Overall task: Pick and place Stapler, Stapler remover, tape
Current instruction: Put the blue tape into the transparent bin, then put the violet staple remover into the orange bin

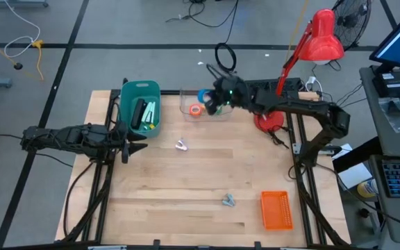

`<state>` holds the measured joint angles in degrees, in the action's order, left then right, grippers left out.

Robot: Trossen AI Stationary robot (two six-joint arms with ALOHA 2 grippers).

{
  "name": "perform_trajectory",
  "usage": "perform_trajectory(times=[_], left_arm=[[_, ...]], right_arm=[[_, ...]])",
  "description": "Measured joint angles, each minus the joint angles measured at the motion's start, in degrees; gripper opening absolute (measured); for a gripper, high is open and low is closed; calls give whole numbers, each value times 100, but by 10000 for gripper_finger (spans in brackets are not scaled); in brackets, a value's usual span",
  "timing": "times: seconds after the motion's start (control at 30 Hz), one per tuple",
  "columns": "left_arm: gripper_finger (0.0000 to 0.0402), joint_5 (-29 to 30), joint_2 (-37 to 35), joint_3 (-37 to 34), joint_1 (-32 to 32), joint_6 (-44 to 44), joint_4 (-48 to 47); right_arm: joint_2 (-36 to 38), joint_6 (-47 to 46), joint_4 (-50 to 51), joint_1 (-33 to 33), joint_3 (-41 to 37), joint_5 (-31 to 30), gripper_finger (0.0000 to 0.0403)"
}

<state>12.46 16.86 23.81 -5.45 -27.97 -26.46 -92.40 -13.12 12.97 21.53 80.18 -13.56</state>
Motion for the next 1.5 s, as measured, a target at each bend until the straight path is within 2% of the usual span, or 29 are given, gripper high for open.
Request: perform_trajectory(times=[0.23, 0.43, 0.83, 1.17, 1.37, 1.5], left_arm=[[200, -15, 0, 0, 2, -111, 5], [200, 8, 0, 0, 2, -89, 20], [200, 449, 1, 1, 0, -83, 17], [200, 463, 0, 0, 1, -128, 17], [200, 464, 0, 1, 0, -135, 17], [200, 464, 0, 1, 1, -131, 17]], right_arm=[[-265, 74, 1007, 802, -9, 40, 34], [-479, 155, 1393, 1140, -7, 643, 34], [-1177, 821, 1740, 1181, 2, 801, 34], [-1254, 1141, 1816, 1179, 2, 804, 34], [-1254, 1234, 1811, 1177, 2, 794, 91], [-1253, 1260, 1809, 1175, 2, 792, 110]])
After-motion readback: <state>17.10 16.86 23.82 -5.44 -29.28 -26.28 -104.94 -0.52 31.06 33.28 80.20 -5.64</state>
